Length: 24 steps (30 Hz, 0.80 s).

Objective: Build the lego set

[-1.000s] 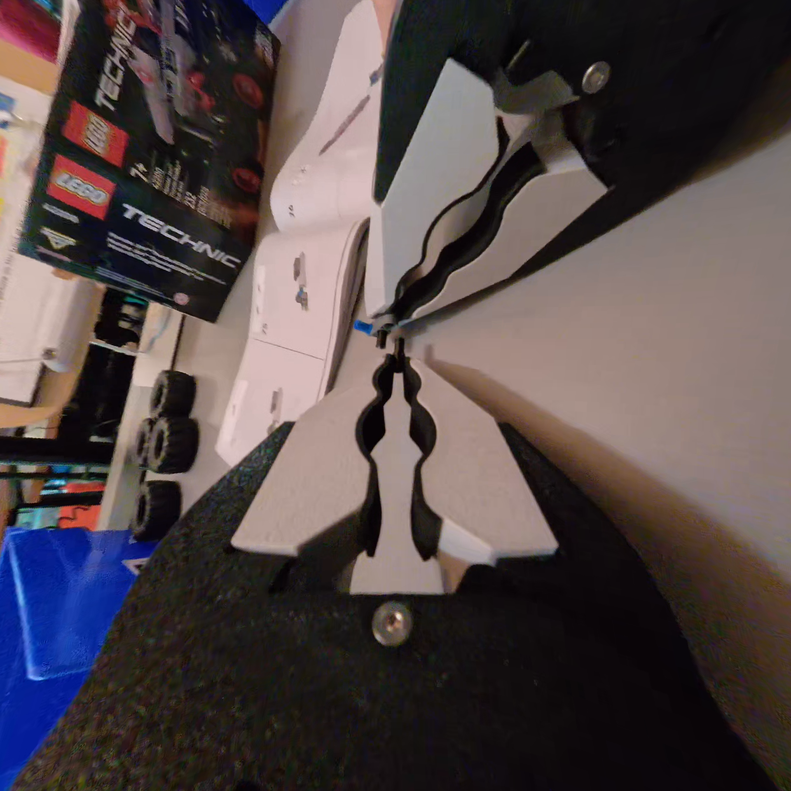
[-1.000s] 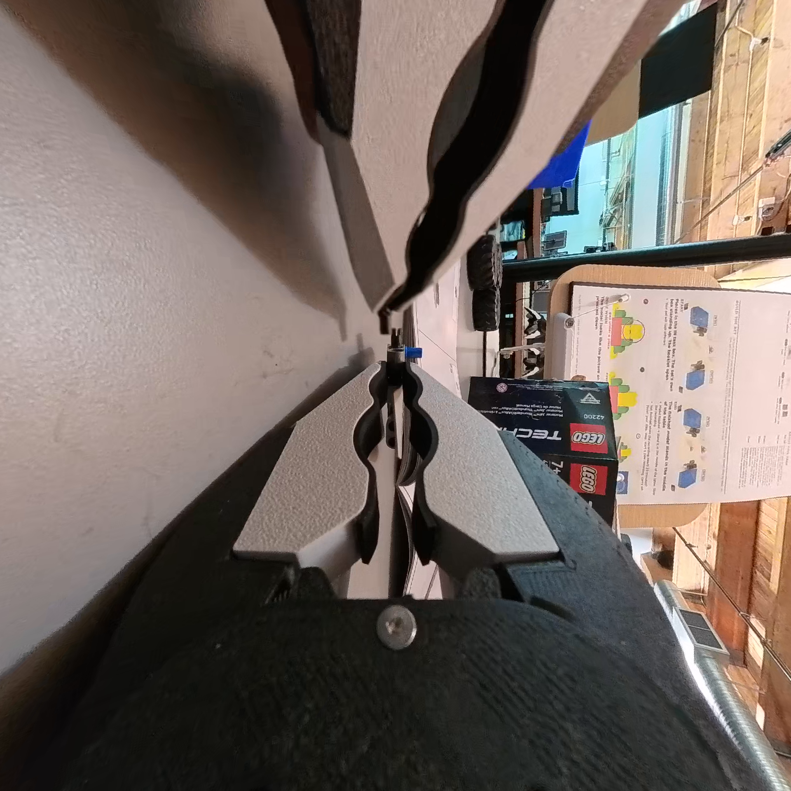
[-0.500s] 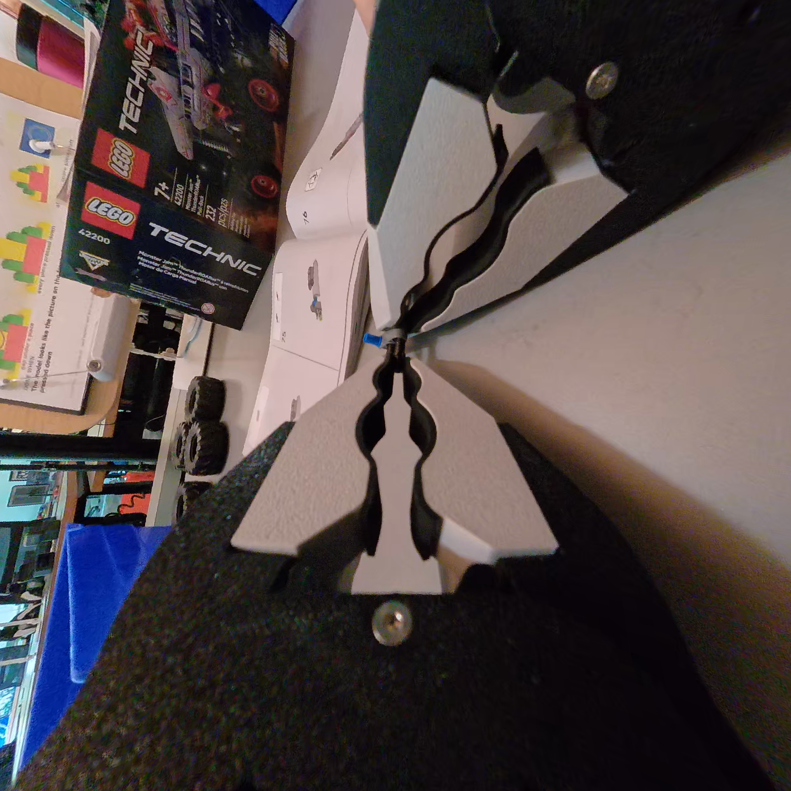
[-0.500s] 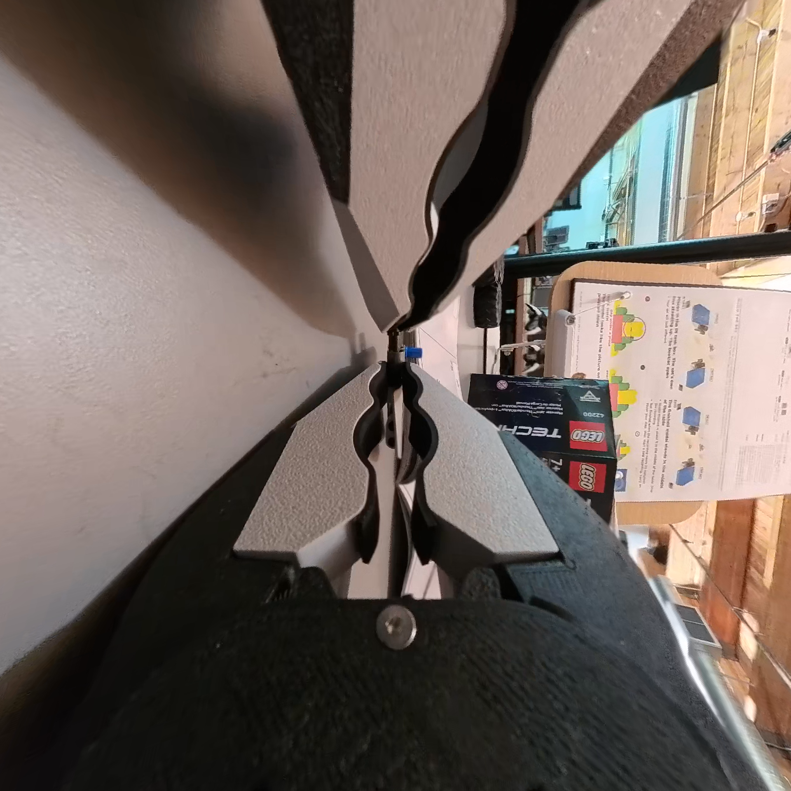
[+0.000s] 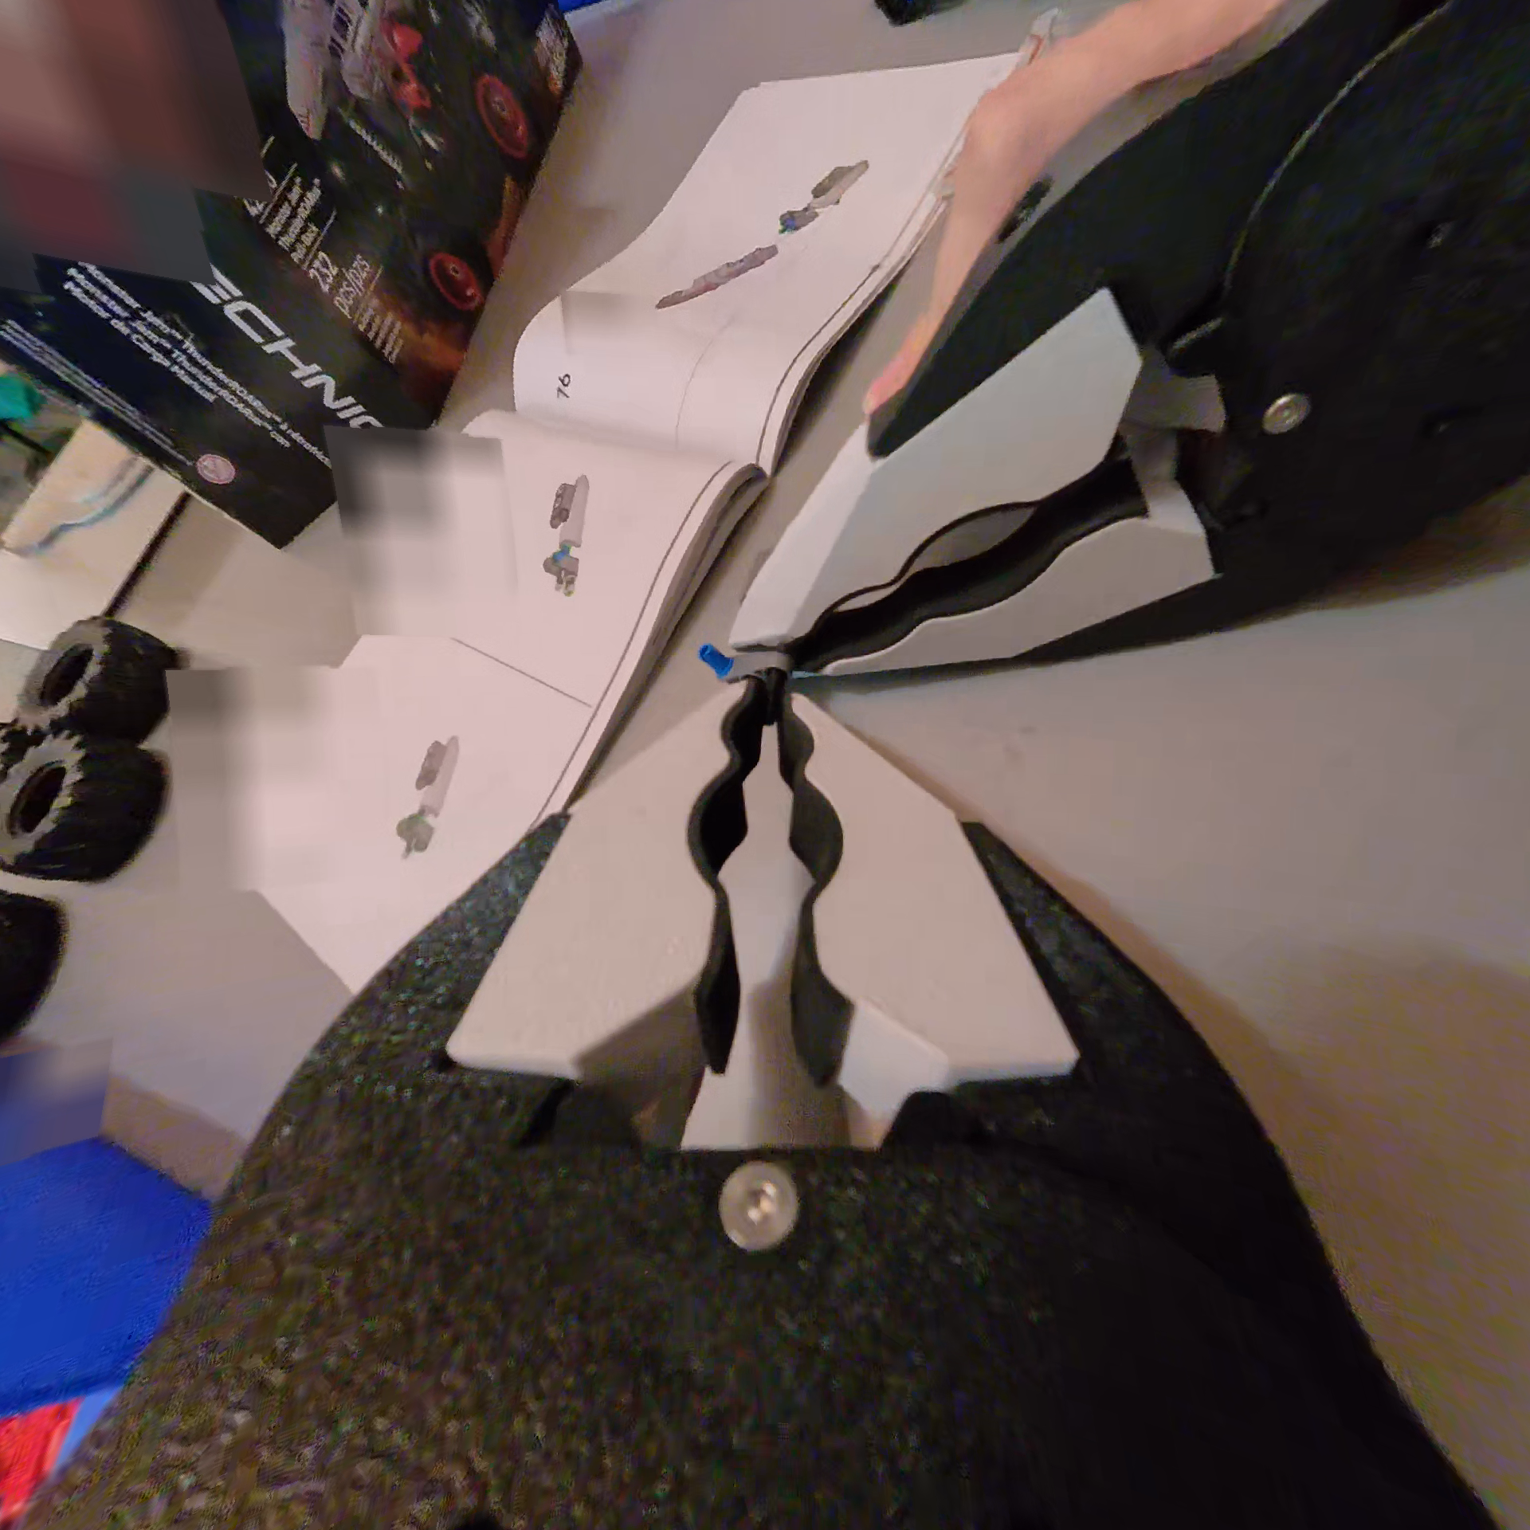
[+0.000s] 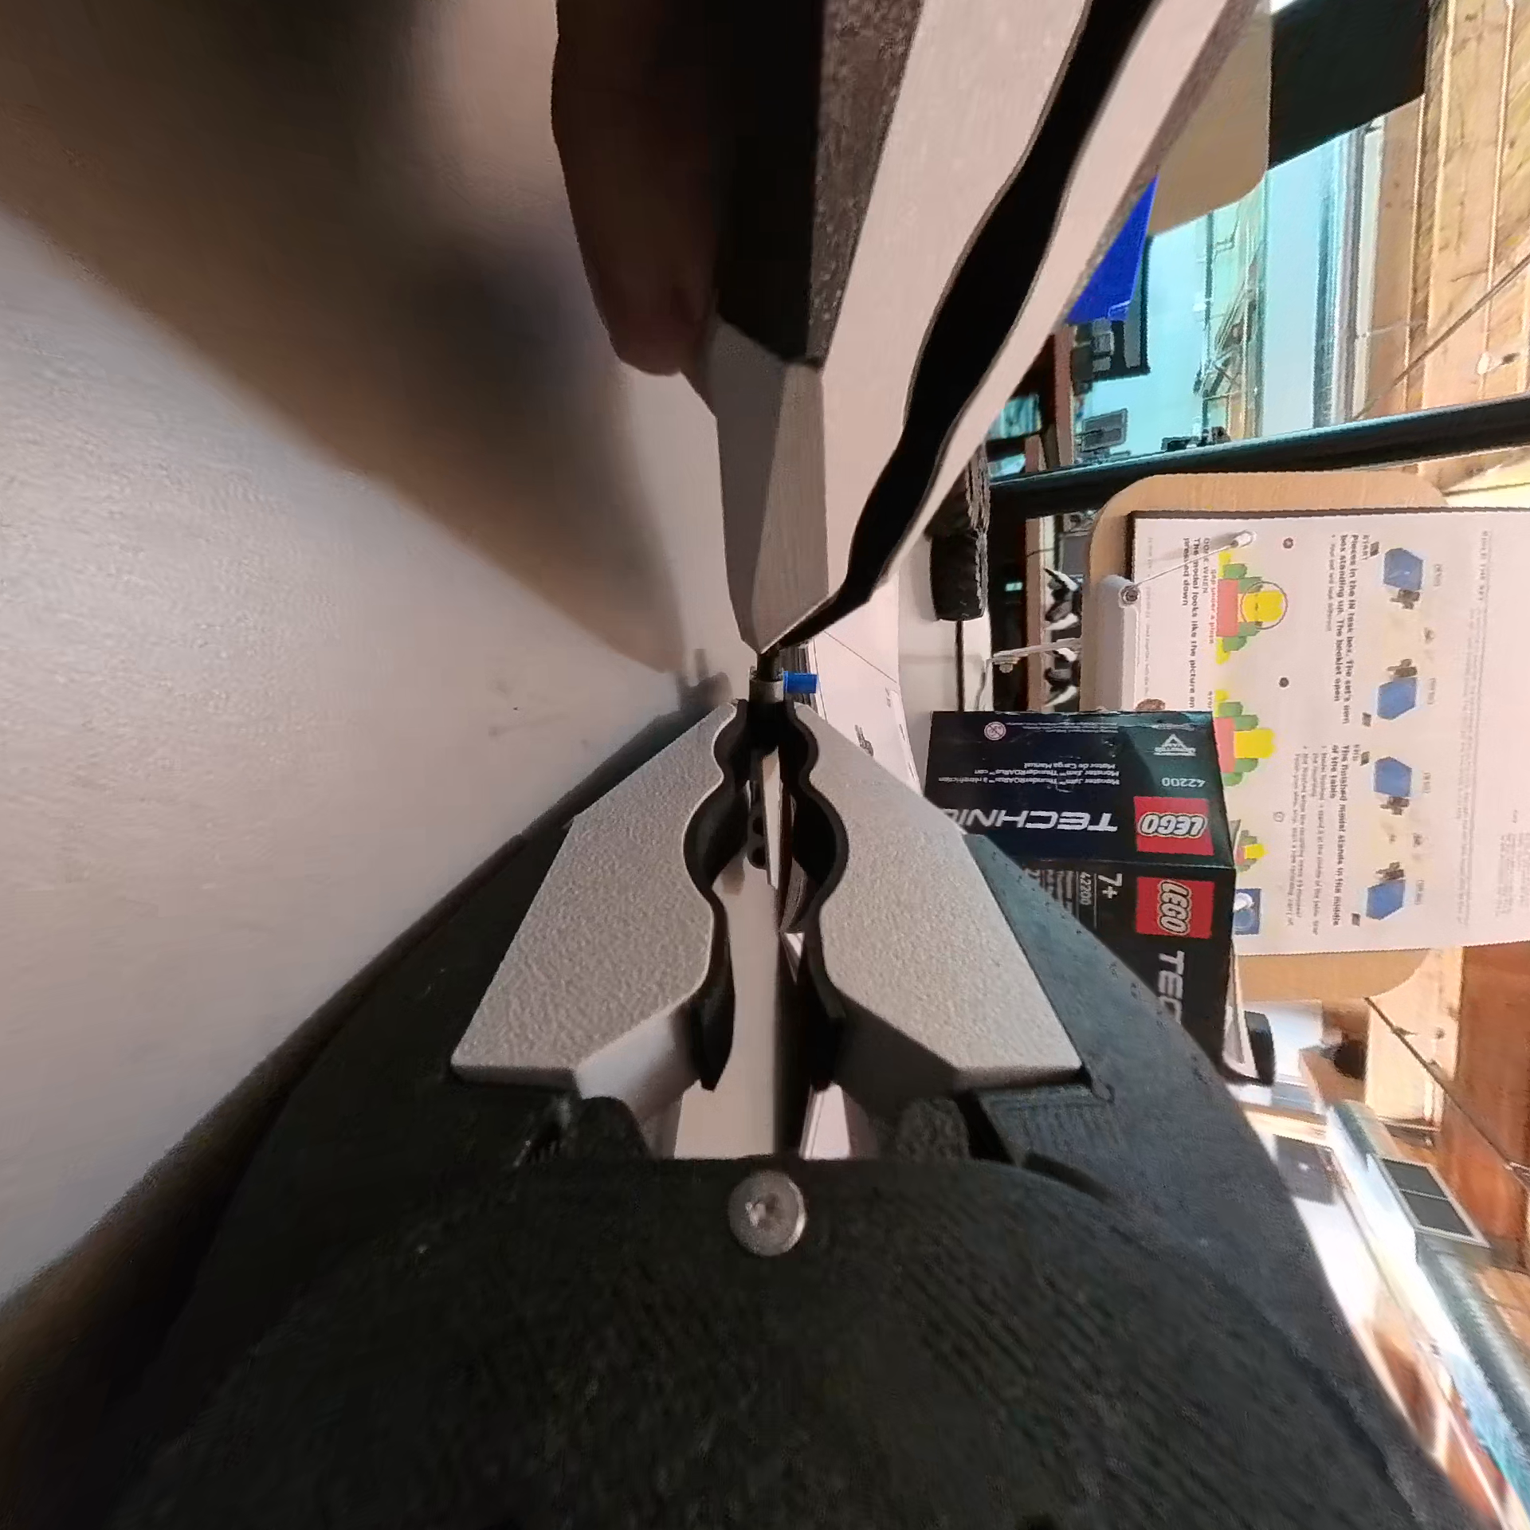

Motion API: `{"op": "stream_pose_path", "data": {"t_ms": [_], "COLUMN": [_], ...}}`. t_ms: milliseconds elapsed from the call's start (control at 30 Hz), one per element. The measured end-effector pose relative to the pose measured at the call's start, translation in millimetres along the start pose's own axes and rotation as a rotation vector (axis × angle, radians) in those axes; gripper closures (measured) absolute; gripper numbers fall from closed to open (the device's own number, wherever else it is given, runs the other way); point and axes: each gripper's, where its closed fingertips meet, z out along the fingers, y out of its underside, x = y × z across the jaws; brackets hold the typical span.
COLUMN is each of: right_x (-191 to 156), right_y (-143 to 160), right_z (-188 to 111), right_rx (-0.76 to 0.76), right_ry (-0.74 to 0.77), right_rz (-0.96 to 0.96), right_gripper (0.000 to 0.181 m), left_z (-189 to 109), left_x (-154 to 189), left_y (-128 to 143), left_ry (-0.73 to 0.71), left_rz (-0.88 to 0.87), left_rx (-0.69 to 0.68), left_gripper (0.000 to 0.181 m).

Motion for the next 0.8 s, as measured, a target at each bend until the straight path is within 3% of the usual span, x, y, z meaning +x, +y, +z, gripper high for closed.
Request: {"op": "stream_pose_path", "data": {"t_ms": [267,433,600,800], "right_x": [-1.0,-1.2,-1.7,-2.5], "right_y": [-2.0,-1.0,-2.0,-3.3], "right_z": [-1.4,-1.6,-2.5,-3.3], "right_rx": [0.025,0.022,0.026,0.032], "right_ry": [-0.02,-0.016,-0.009,-0.006], "right_rz": [0.06,0.059,0.042,0.028], "right_gripper": [0.176,0.176,0.176,0.176], "left_z": [2.5,-18.4,-62.1,-104.3], "left_x": [0.0,5.4,-22.6,-46.9], "left_y": [-3.2,-1.2,23.7,99.0], "left_ry": [-0.001,0.156,0.097,-0.097], "left_rz": [0.036,0.0,-0.117,-0.301], "left_rx": [0.002,0.088,0.033,-0.284], "left_gripper": [0.181,0.181,0.17,0.165]}}
